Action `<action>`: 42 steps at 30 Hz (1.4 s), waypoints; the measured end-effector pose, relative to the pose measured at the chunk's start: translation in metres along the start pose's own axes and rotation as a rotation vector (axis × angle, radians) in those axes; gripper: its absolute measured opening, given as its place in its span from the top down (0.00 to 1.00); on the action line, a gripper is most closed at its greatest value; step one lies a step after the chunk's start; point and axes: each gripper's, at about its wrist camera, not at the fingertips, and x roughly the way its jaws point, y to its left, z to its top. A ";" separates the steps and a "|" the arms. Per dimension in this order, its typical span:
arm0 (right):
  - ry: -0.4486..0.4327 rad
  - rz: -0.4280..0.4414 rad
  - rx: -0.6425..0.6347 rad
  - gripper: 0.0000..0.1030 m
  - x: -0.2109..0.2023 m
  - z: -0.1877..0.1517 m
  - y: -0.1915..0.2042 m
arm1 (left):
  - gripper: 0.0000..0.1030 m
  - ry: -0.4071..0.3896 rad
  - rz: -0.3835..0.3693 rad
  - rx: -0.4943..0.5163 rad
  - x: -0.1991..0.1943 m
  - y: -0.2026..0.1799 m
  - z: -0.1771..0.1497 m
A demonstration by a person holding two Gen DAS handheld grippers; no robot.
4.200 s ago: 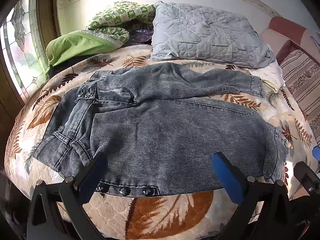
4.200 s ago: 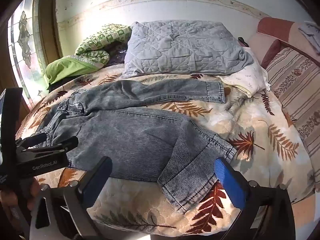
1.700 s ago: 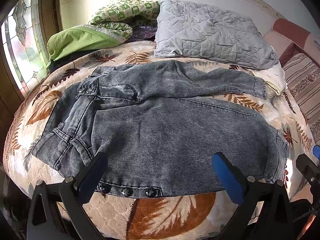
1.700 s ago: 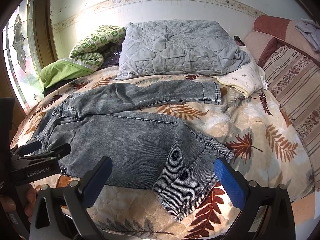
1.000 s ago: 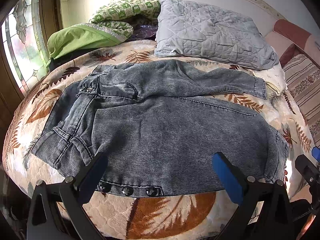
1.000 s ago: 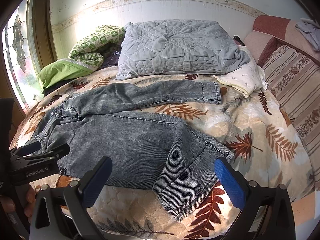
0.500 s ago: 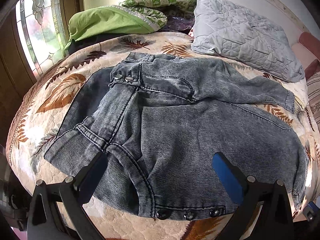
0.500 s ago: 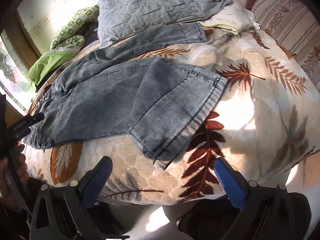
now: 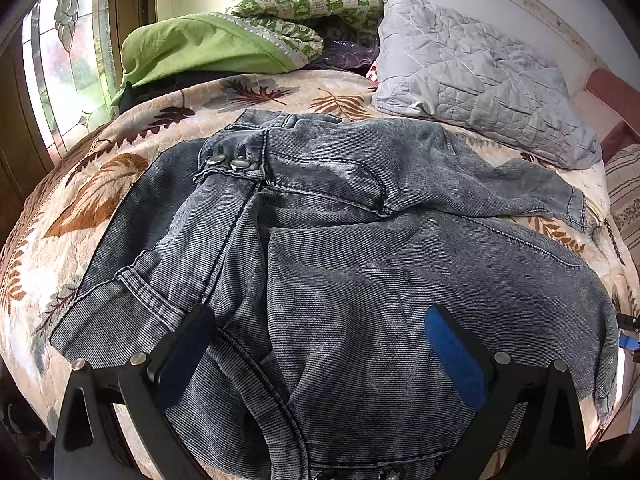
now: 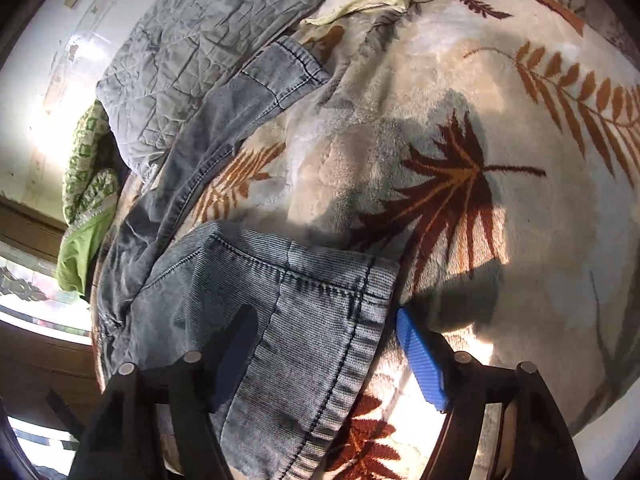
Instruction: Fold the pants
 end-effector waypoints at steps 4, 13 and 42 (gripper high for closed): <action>0.034 -0.066 -0.111 0.80 0.009 0.009 0.007 | 0.00 0.018 0.026 0.019 0.007 -0.003 -0.003; -0.198 -0.373 -0.428 0.82 -0.031 0.047 0.043 | 0.00 0.027 0.054 0.033 0.015 -0.006 -0.006; -0.196 -0.087 -0.352 0.21 -0.032 0.129 0.054 | 0.00 -0.128 -0.049 0.062 -0.033 -0.013 0.037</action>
